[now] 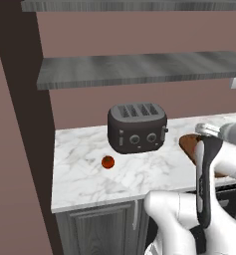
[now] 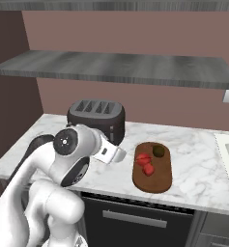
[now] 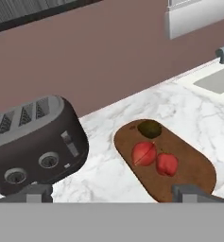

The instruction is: Place the avocado, onion, tomato, and bell pepper on the cutting board.

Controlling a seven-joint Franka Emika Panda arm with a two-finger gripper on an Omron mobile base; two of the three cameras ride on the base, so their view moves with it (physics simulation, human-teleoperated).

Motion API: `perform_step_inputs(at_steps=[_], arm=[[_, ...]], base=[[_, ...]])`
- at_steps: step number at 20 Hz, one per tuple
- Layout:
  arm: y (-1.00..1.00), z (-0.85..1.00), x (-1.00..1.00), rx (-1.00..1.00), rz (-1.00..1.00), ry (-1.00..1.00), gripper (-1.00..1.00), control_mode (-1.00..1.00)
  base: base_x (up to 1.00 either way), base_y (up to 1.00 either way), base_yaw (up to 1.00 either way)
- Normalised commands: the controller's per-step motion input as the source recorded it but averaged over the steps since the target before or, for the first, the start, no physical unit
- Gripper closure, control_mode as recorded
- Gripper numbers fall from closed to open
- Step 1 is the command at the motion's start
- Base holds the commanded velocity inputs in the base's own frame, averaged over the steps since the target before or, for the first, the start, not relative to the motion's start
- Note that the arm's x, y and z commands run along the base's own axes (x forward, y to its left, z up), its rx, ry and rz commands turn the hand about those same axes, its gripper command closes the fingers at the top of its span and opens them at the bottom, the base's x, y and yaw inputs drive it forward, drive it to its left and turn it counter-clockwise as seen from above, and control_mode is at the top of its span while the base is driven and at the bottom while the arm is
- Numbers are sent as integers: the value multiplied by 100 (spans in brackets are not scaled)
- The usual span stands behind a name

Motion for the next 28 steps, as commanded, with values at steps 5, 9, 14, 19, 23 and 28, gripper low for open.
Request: perform_step_inputs(at_steps=[5, 9, 14, 19, 23, 28], arm=[[99, 31, -69, -15, 1, -2, -100, -100], [100, 30, -33, -14, 0, 4, -100, -100], [92, 3, -41, -10, 5, 2, -100, -100], [64, -12, -44, 0, 9, 0, -100, -100], [58, -7, -12, 10, 14, 4, -100, -100], [51, 0, 0, 8, 23, 18, -100, -100]], base=[[0, 0, 0], [0, 0, 0], [0, 0, 0], [0, 0, 0], [0, 0, 0], [0, 0, 0]])
